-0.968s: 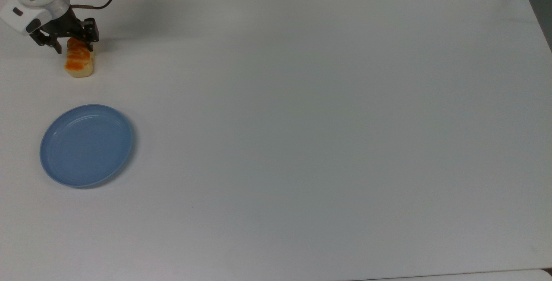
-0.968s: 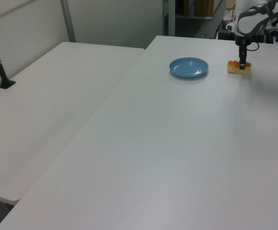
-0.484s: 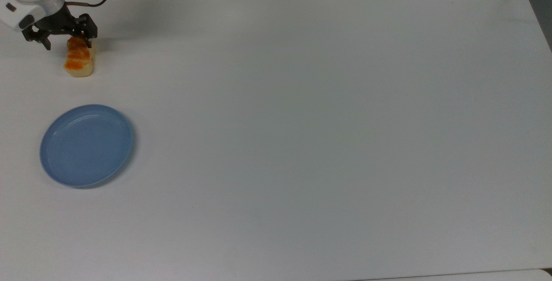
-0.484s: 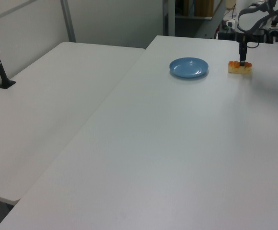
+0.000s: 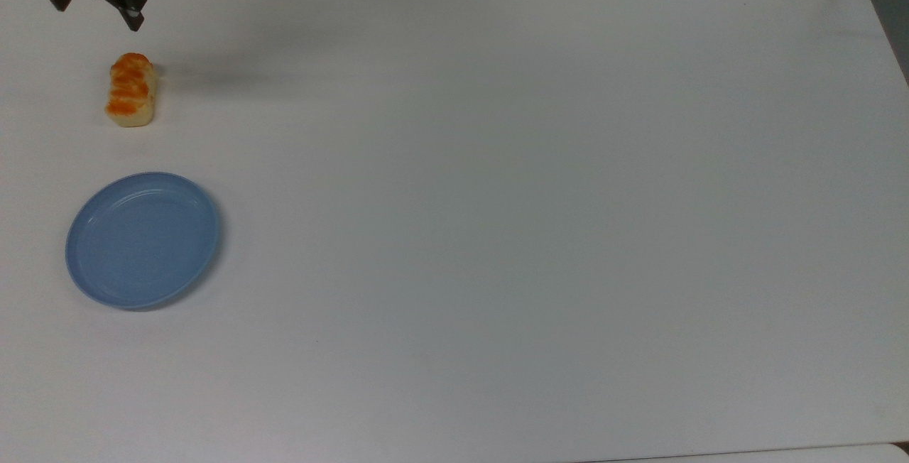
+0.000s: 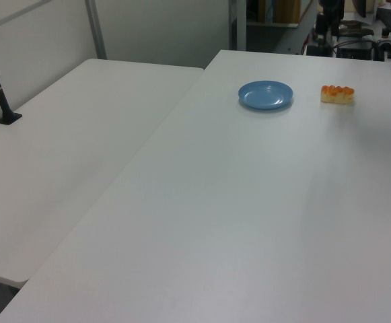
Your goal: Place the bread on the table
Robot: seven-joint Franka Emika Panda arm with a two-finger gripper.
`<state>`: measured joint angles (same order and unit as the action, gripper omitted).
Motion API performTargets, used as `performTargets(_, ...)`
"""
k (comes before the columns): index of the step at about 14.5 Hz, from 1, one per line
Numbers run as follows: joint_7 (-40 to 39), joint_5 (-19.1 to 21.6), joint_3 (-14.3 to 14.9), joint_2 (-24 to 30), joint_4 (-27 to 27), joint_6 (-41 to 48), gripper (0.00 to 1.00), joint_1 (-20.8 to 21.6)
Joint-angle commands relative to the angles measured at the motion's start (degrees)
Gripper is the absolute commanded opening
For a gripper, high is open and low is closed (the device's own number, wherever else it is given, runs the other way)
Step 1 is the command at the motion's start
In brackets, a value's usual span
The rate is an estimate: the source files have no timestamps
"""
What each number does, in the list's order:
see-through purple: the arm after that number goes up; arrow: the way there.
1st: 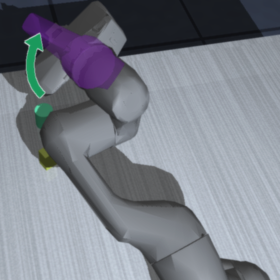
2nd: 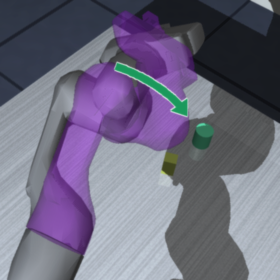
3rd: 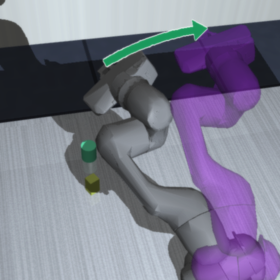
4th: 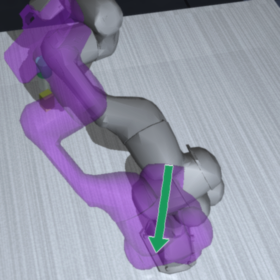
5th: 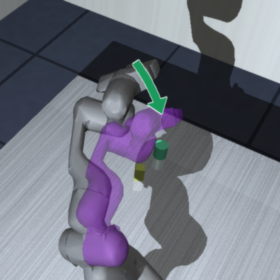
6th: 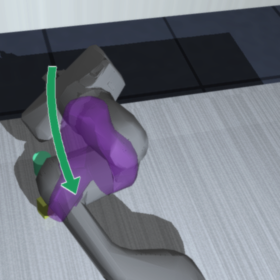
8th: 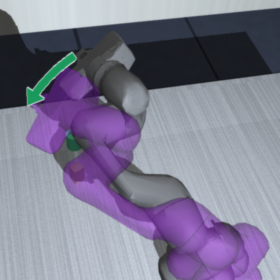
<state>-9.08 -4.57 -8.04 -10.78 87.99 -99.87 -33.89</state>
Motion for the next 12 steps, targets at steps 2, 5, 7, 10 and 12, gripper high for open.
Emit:
performTargets(2,13.46,0.70,0.48,4.98,-0.54,5.46,1.00,7.86)
performTargets(5,18.55,1.22,0.75,7.09,-2.30,9.42,1.00,12.69)
performTargets(7,23.12,2.63,1.45,9.11,-1.77,9.34,1.00,16.56)
performTargets(10,25.18,1.93,5.38,9.46,-0.29,8.56,1.00,24.09)
performTargets(12,22.37,1.93,7.42,10.08,0.77,8.38,1.00,27.20)
